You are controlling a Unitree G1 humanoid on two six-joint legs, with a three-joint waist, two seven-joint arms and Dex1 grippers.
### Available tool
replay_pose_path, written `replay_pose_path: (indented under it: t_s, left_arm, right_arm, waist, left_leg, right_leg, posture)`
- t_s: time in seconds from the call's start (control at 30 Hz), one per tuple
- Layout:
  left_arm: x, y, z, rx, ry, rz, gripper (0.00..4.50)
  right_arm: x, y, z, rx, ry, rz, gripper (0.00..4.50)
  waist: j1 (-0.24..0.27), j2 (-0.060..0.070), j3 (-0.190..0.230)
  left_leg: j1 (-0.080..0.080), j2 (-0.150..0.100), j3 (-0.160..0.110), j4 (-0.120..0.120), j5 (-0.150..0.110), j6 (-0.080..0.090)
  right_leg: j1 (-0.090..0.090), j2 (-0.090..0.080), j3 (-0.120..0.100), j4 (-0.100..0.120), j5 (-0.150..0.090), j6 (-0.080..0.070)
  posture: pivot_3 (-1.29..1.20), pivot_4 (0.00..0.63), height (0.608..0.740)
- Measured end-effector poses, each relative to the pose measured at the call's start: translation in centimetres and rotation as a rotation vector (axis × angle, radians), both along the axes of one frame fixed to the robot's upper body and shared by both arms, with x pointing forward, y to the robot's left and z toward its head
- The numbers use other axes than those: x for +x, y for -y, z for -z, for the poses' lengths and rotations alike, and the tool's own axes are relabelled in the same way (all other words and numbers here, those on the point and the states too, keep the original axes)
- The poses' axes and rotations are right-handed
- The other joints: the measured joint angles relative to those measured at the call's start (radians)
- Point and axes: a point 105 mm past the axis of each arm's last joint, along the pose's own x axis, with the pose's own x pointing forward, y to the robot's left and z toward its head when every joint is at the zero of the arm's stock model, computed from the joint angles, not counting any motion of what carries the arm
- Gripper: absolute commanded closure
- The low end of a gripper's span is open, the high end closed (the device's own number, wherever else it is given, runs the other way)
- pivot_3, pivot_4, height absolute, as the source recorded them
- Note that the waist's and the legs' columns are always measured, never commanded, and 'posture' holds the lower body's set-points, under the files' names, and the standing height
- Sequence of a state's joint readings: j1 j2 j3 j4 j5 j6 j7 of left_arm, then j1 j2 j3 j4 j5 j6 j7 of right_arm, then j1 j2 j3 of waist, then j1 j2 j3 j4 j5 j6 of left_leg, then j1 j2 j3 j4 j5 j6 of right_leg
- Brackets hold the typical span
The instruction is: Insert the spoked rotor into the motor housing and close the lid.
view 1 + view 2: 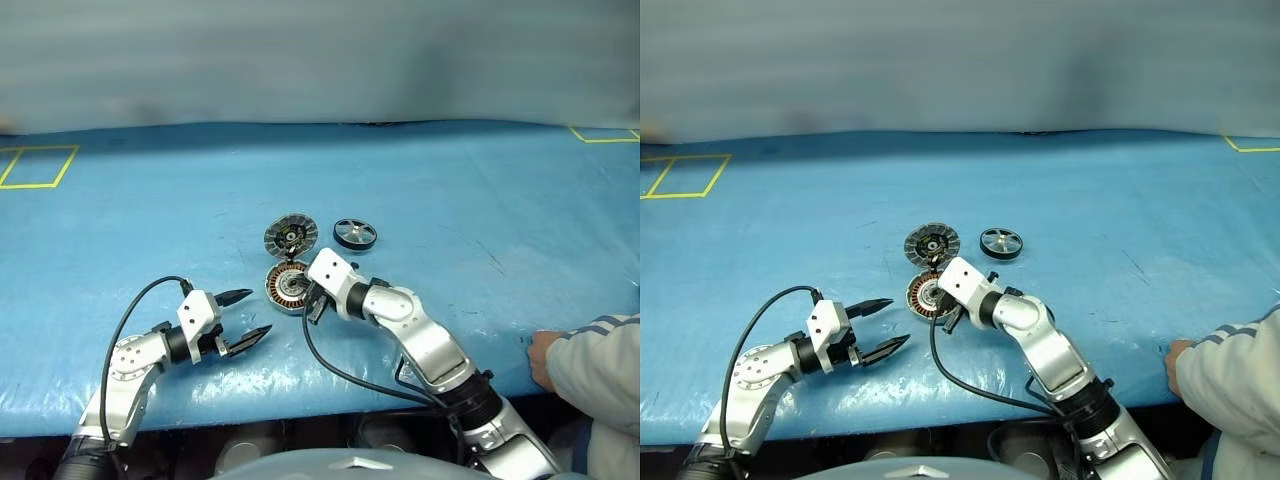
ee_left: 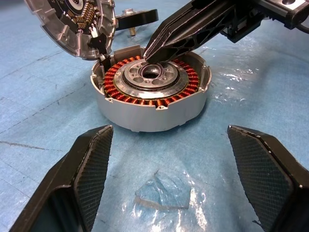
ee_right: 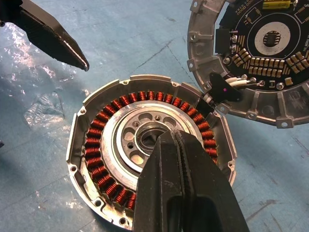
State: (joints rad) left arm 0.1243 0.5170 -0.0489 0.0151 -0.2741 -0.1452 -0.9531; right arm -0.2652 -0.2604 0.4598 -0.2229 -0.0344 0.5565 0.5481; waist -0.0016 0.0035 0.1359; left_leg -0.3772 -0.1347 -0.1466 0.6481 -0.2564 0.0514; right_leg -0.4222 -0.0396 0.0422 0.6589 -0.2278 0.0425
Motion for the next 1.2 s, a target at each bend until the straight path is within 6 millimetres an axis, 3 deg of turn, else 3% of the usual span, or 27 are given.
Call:
replay_pose_path:
  t_s: [1.2]
  left_arm:
    - [0.35, -0.13, 0.16, 0.001, 0.003, 0.002, 0.45]
  right_arm:
    - [-0.40, 0.60, 0.49, -0.026, -0.026, 0.010, 4.48]
  waist:
    - [-0.006, 0.000, 0.000]
  left_leg:
    - [0.000, 0.002, 0.000, -0.001, 0.000, -0.001]
  right_leg:
    - [-0.001, 0.002, 0.000, 0.000, 0.001, -0.001]
  posture:
    - [0.00, 0.150, 0.740]
